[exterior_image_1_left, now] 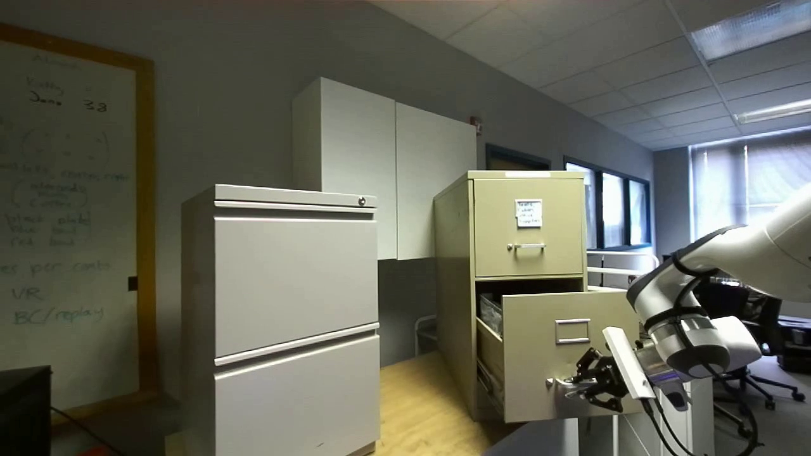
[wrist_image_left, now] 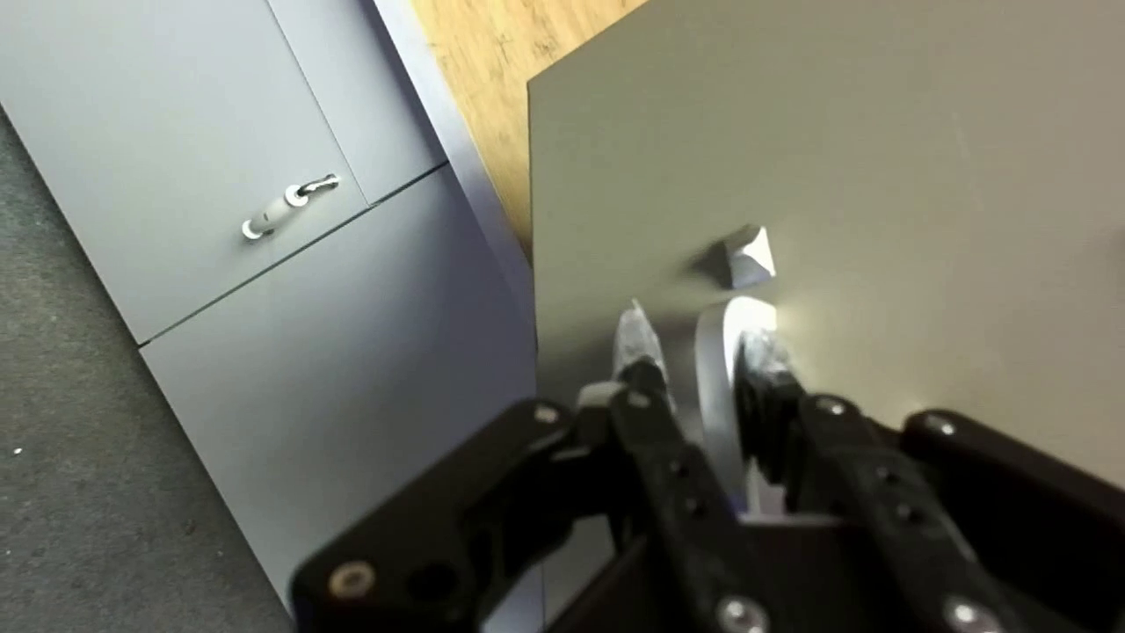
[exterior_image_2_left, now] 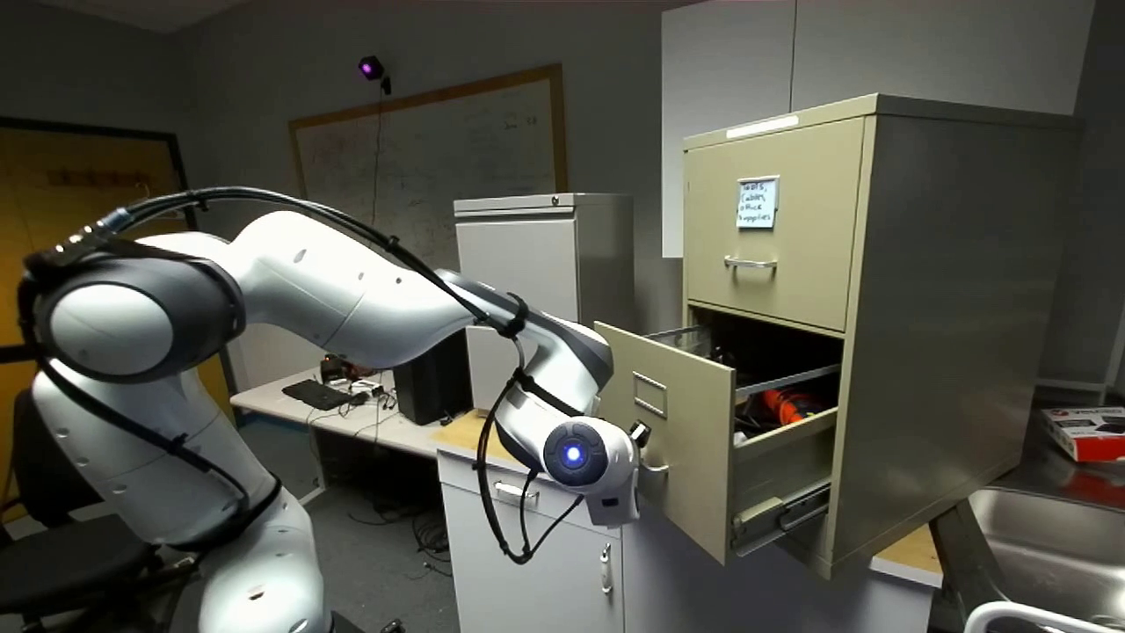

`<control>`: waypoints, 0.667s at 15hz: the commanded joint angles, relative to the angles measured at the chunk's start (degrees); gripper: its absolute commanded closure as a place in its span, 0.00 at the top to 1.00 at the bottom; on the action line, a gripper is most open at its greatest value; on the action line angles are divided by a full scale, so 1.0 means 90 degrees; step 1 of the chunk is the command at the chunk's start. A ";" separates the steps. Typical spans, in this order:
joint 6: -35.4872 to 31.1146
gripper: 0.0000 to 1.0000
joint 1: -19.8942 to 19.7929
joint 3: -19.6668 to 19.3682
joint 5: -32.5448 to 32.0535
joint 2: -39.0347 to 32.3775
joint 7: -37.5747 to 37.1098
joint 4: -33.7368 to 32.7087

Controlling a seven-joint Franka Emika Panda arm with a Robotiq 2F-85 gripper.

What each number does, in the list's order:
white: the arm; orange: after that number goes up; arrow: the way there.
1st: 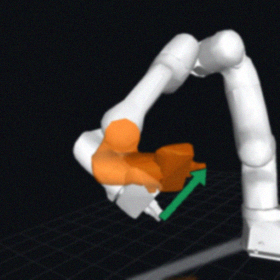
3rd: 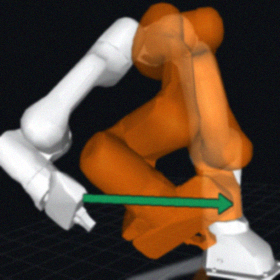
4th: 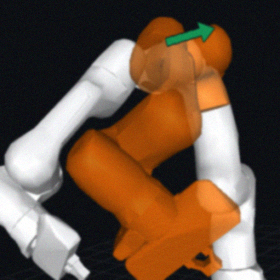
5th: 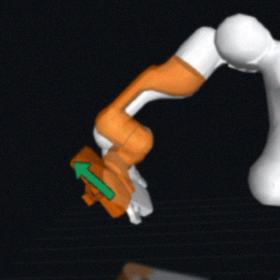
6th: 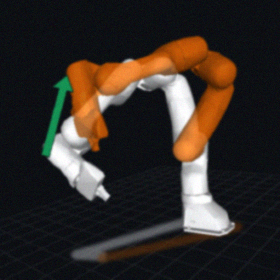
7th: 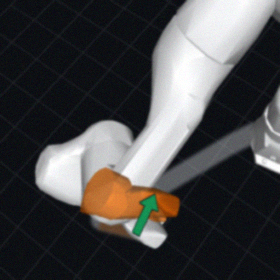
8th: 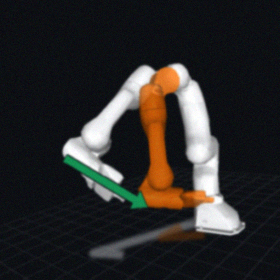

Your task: Open the bottom drawer of the beige file cabinet

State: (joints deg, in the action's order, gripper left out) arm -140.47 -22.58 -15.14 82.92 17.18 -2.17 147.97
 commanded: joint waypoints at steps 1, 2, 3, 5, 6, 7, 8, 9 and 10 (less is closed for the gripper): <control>0.0524 0.07 0.0210 0.0021 -0.0253 0.0508 -0.0244 0.0831; 0.0567 0.07 0.0194 -0.0003 -0.0249 0.0591 -0.0234 0.0927; 0.0620 0.07 0.0179 -0.0027 -0.0247 0.0656 -0.0234 0.1003; 0.0725 0.07 0.0140 -0.0066 -0.0239 0.0789 -0.0242 0.1144; 0.0772 0.07 0.0122 -0.0085 -0.0231 0.0839 -0.0246 0.1197; 0.0816 0.07 0.0108 -0.0099 -0.0226 0.0884 -0.0258 0.1240; 0.0867 0.07 0.0093 -0.0116 -0.0219 0.0917 -0.0267 0.1274; 0.0917 0.07 0.0077 -0.0129 -0.0212 0.0938 -0.0278 0.1299; 0.0962 0.07 0.0059 -0.0136 -0.0206 0.0960 -0.0294 0.1321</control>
State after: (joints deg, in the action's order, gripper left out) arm -136.08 -23.62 -17.78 82.75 23.63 -2.42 154.84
